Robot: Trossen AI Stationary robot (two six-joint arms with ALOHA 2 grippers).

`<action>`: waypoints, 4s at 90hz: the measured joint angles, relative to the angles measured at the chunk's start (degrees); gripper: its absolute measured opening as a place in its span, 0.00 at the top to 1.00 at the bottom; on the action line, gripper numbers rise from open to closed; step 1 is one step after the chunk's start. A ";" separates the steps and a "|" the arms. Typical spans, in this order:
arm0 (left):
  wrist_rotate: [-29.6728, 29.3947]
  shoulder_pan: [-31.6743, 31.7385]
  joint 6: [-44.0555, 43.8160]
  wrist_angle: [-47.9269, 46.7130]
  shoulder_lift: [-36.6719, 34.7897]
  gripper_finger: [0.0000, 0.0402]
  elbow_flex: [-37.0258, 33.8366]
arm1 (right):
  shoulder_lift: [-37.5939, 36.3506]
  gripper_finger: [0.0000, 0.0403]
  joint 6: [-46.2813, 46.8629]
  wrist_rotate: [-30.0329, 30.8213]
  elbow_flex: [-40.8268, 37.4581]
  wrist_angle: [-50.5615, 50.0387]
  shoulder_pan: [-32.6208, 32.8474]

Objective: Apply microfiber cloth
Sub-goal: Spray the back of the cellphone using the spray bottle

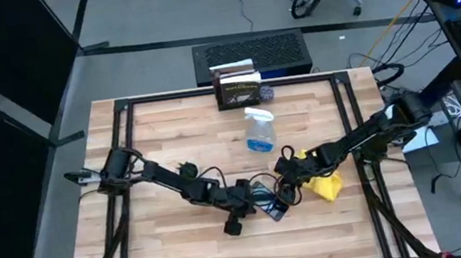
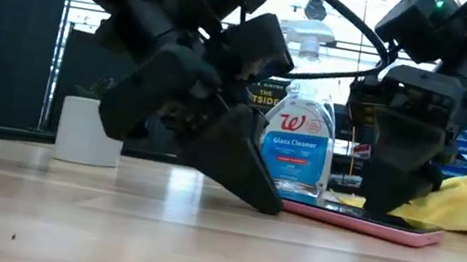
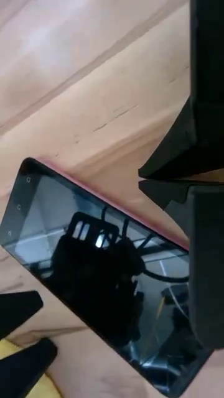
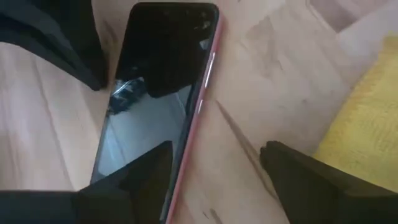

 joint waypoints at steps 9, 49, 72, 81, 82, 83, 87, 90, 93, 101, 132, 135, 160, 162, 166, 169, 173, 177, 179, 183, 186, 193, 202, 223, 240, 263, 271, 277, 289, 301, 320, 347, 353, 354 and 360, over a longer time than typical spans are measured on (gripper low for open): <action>-1.02 0.45 -0.02 0.42 0.04 1.00 0.00 | 0.12 0.40 -0.09 -0.44 -0.02 2.29 0.22; -1.85 0.74 -0.01 1.32 0.15 1.00 -0.13 | 6.71 0.40 2.47 -7.46 -0.19 15.35 0.63; -2.51 0.90 0.02 1.47 0.15 1.00 -0.15 | 9.90 0.42 1.89 -12.29 -0.06 25.68 0.79; -2.52 1.02 0.04 1.43 0.15 1.00 -0.15 | 10.03 0.47 0.68 -13.69 -0.09 27.56 0.85; -2.52 1.04 0.04 1.43 0.15 1.00 -0.13 | 10.02 0.47 0.60 -13.71 -0.09 27.50 0.85; -2.52 1.05 0.04 1.42 0.15 1.00 -0.13 | 10.01 0.48 0.53 -13.72 -0.09 27.44 0.85; -2.52 1.06 0.04 1.41 0.15 1.00 -0.13 | 9.96 0.53 0.22 -13.72 -0.09 27.07 0.85; -2.52 1.06 0.06 1.41 0.15 1.00 -0.13 | 9.89 0.57 -0.15 -13.72 -0.09 26.50 0.85; -2.52 1.06 0.06 1.38 0.15 1.00 -0.13 | 9.85 0.61 -0.45 -13.69 -0.03 25.78 0.85; -2.49 1.06 0.04 1.25 0.15 1.00 -0.13 | 9.69 0.75 -0.76 -13.76 0.00 24.43 0.81; -2.64 1.26 0.24 -5.29 -3.44 1.00 -0.16 | 3.01 0.94 -6.04 -12.60 0.12 16.69 0.83; -2.71 1.28 0.39 -7.61 -4.76 1.00 -0.31 | 1.72 0.95 -6.85 -11.76 0.35 14.15 0.78; -9.33 1.17 0.44 -15.10 -10.84 1.00 -0.15 | -4.22 0.98 -22.06 4.17 13.20 -21.66 0.81; -10.13 1.17 0.48 -15.54 -11.00 1.00 -0.15 | -3.80 0.98 -23.19 6.35 14.74 -24.82 0.99; -11.32 1.17 0.47 -15.91 -11.18 1.00 -0.15 | -2.85 0.98 -25.32 10.31 17.80 -30.20 1.38; -12.00 1.17 0.48 -16.37 -11.26 1.00 -0.15 | -1.88 0.98 -26.68 13.48 20.13 -33.21 1.68; -12.84 1.12 0.47 -17.47 -11.26 1.00 -0.15 | -0.85 0.98 -28.16 16.57 22.67 -35.97 2.13; -13.46 1.09 0.48 -18.83 -11.26 1.00 -0.15 | 0.46 0.98 -29.36 18.13 24.74 -38.13 2.45; -13.66 1.01 0.48 -19.46 -11.26 1.00 -0.15 | 1.20 0.98 -29.88 18.53 25.59 -38.89 2.58; -14.22 0.89 0.50 -20.40 -11.26 1.00 -0.15 | 2.95 0.98 -30.78 18.70 26.97 -39.99 2.77; -15.00 0.80 0.52 -21.09 -11.26 1.00 -0.15 | 4.40 0.98 -31.29 18.64 27.88 -40.30 2.95; -16.67 0.64 0.54 -21.93 -11.26 1.00 -0.15 | 7.93 0.98 -32.73 18.30 29.68 -40.78 3.20; -17.21 0.37 0.59 -22.25 -11.26 1.00 -0.15 | 12.09 0.98 -34.98 18.44 31.94 -40.34 3.45; -17.24 0.08 0.52 -23.25 -11.26 1.00 -0.15 | 18.28 0.97 -37.58 17.60 36.75 -42.84 3.72; -17.23 0.03 0.44 -23.74 -11.26 1.00 -0.15 | 18.69 0.93 -38.34 17.00 37.20 -42.43 3.72; -17.02 -0.08 0.42 -23.86 -11.26 1.00 -0.15 | 19.06 0.64 -37.84 15.51 37.03 -41.54 4.13; -16.99 -0.08 0.41 -23.86 -11.27 1.00 -0.15 | 19.06 0.54 -37.59 13.26 37.03 -41.50 4.13; -16.99 -0.08 0.40 -23.84 -11.26 1.00 -0.15 | 19.06 0.49 -36.87 12.14 37.03 -41.47 4.13; -16.98 -0.08 0.39 -23.75 -11.28 1.00 -0.15 | 19.04 0.43 -35.96 11.94 37.03 -41.39 4.13; -16.97 -0.08 0.37 -23.73 -11.28 1.00 -0.15 | 19.02 0.41 -36.00 8.91 37.03 -41.04 4.13; -16.91 -0.08 0.04 -23.71 -11.28 1.00 -0.15 | 18.94 0.39 -35.27 7.64 37.06 -41.11 4.13; -16.91 -0.02 -0.03 -23.31 -11.30 1.00 -0.13 | 12.58 0.41 -32.92 8.73 37.07 -47.22 4.04; -16.91 -0.01 -0.03 -23.10 -11.35 1.00 -0.13 | 9.70 0.41 -32.90 10.84 36.72 -46.85 4.32; -16.91 -0.01 -0.03 -23.10 -11.36 1.00 -0.13 | 9.13 0.41 -32.91 11.40 36.56 -46.83 4.36; -16.91 -0.01 -0.11 -23.14 -11.37 1.00 -0.13 | 5.65 0.41 -33.10 14.50 35.05 -45.96 4.65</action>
